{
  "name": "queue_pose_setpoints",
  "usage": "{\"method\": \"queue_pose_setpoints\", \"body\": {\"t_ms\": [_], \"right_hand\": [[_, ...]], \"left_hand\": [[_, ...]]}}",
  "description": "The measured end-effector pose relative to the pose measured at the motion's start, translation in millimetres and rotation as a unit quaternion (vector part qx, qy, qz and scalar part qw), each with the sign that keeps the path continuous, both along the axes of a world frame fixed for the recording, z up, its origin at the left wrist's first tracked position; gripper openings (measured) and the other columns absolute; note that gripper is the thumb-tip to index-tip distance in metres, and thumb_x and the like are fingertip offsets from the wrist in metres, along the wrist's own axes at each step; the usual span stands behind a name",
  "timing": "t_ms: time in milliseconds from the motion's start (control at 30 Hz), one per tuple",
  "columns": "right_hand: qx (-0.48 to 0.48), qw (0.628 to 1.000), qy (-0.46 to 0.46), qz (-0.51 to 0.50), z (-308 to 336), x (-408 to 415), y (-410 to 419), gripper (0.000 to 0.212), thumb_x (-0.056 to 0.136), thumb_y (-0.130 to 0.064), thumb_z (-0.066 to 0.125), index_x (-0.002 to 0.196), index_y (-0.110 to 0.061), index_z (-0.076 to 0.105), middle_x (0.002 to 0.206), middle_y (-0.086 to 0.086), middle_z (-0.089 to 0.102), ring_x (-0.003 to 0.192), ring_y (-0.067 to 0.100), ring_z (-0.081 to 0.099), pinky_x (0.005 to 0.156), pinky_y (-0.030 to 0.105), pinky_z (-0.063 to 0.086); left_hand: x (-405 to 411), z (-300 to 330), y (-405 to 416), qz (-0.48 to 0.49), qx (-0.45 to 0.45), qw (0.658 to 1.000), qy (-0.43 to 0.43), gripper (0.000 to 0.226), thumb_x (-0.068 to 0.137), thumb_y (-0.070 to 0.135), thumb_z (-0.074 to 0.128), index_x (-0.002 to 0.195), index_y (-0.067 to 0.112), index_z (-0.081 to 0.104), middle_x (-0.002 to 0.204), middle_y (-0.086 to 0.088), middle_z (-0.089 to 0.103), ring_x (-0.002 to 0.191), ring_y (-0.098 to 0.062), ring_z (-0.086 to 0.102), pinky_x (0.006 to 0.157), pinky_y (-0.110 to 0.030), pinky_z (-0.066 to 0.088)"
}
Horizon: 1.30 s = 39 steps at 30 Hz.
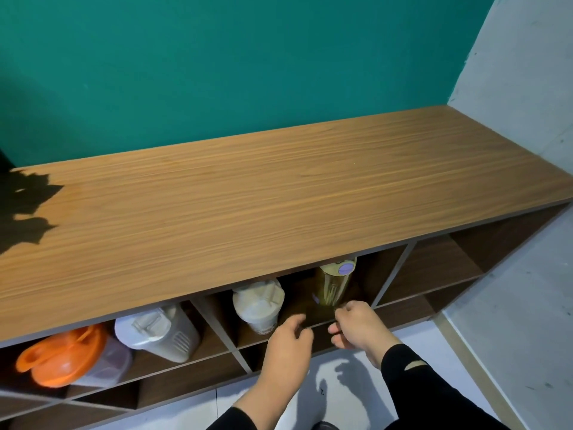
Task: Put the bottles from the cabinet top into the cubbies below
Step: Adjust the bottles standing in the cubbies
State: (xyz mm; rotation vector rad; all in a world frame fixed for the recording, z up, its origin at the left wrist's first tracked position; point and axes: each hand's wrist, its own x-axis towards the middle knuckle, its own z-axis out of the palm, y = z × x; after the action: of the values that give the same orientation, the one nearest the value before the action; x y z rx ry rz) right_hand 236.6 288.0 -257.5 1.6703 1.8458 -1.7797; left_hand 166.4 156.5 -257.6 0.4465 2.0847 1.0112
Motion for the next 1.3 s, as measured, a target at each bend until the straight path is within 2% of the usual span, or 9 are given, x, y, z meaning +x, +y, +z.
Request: {"method": "queue_pose_setpoints", "body": {"t_ms": [100,200,300,400,600,767,1100,1200,1300], "right_hand": [[-0.017,0.998,0.002,0.056,-3,-8,-10,0.026,0.101,-0.018,0.047,0.118,-0.004,0.061,0.093,0.014,0.073,0.072,0.024,0.070,0.066,0.031,0.062],[0.006,0.992,0.046,0.117,-5,-31,-24,0.038,0.101,-0.009,0.044,0.138,-0.013,0.051,0.125,0.012,0.065,0.107,0.023,0.064,0.083,0.032,0.058],[0.040,0.981,0.101,0.163,-1,-50,-34,0.059,0.101,-0.003,0.044,0.154,-0.022,0.028,0.153,0.007,0.044,0.134,0.025,0.047,0.106,0.037,0.046],[0.062,0.974,0.103,0.190,-2,-61,-41,0.060,0.100,-0.006,0.046,0.154,-0.026,0.028,0.146,0.008,0.049,0.129,0.024,0.049,0.101,0.031,0.041],[0.051,0.978,0.117,0.165,-22,-61,-35,0.062,0.097,-0.007,0.048,0.149,-0.038,0.034,0.150,0.004,0.045,0.133,0.028,0.048,0.110,0.050,0.043],[0.050,0.983,0.085,0.157,-18,-51,-32,0.063,0.095,-0.008,0.046,0.150,-0.038,0.034,0.125,0.013,0.057,0.122,0.038,0.057,0.100,0.055,0.050],[0.060,0.977,0.083,0.189,-21,-49,-33,0.061,0.098,-0.010,0.045,0.154,-0.027,0.030,0.149,0.005,0.048,0.126,0.025,0.055,0.104,0.043,0.051],[0.111,0.970,-0.009,0.218,-20,-47,-33,0.041,0.098,-0.018,0.046,0.138,-0.022,0.051,0.118,0.009,0.068,0.098,0.025,0.067,0.086,0.040,0.059],[0.135,0.953,-0.070,0.260,-9,-47,-42,0.026,0.099,-0.019,0.046,0.093,-0.015,0.071,0.077,0.004,0.067,0.068,0.019,0.062,0.067,0.035,0.056]], "left_hand": [[-10,-14,-28,0.081,-0.019,0.995,-0.051,0.033,0.099,0.018,0.052,0.129,0.013,0.065,0.110,-0.011,0.075,0.103,-0.029,0.068,0.091,-0.038,0.051],[-23,-27,-48,0.184,-0.026,0.978,-0.098,0.017,0.096,0.016,0.053,0.111,0.012,0.060,0.075,-0.006,0.062,0.068,-0.022,0.055,0.072,-0.035,0.045],[-32,-29,-56,0.207,-0.021,0.972,-0.108,0.036,0.098,0.015,0.052,0.130,0.016,0.039,0.092,-0.015,0.067,0.073,-0.022,0.055,0.074,-0.039,0.050],[-36,-18,-56,0.161,0.007,0.981,-0.103,0.062,0.098,0.012,0.050,0.153,0.021,0.022,0.098,-0.011,0.061,0.073,-0.019,0.052,0.067,-0.033,0.046],[-53,-19,-48,0.127,0.025,0.987,-0.094,0.053,0.096,0.010,0.051,0.146,0.016,0.036,0.076,-0.007,0.053,0.060,-0.015,0.045,0.059,-0.031,0.038],[-51,-18,-41,0.184,0.061,0.976,-0.098,0.063,0.093,0.002,0.048,0.150,0.023,0.034,0.114,-0.036,0.066,0.056,-0.013,0.045,0.054,-0.027,0.037],[-49,-14,-37,0.181,0.046,0.979,-0.083,0.057,0.095,0.007,0.048,0.151,0.007,0.037,0.059,0.002,0.042,0.048,-0.011,0.035,0.040,-0.018,0.031],[-49,-7,-46,0.184,0.059,0.979,-0.062,0.053,0.098,0.006,0.046,0.148,0.022,0.041,0.073,-0.002,0.059,0.054,-0.011,0.044,0.047,-0.020,0.040],[-43,-4,-65,0.167,0.048,0.984,-0.038,0.021,0.100,0.009,0.047,0.101,0.022,0.064,0.090,-0.001,0.069,0.070,-0.012,0.060,0.074,-0.041,0.055]]}}
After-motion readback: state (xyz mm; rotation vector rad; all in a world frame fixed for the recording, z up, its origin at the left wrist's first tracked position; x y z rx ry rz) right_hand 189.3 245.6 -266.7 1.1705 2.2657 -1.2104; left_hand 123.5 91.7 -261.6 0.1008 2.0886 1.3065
